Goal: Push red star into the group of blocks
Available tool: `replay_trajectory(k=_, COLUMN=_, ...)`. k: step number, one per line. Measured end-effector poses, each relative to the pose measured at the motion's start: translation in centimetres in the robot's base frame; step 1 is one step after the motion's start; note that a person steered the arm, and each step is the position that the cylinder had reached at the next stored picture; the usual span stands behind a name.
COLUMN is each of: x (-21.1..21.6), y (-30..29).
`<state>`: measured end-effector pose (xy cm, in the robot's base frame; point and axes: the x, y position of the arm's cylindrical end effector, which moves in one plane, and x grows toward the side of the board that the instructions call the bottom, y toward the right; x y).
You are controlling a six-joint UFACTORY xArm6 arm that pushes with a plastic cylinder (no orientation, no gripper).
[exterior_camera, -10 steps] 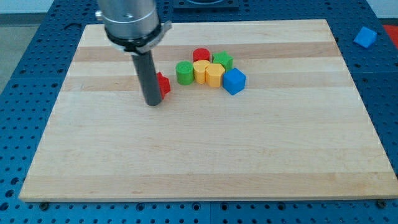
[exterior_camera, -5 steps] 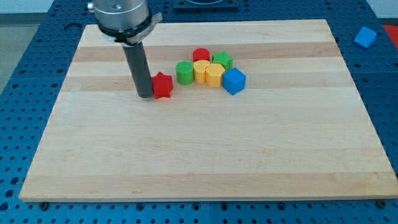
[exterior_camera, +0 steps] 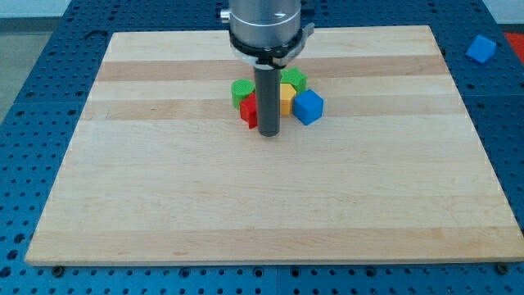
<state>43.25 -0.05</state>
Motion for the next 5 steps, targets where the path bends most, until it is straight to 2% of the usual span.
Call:
replay_trajectory(k=1, x=-0.8, y=0.7)
replay_trajectory(k=2, x=3.1, y=-1.1)
replay_trajectory(k=3, x=2.5, y=-6.0)
replay_trajectory(k=4, x=-1.5, y=-8.8)
replay_trajectory(k=5, x=-1.6, y=-5.8)
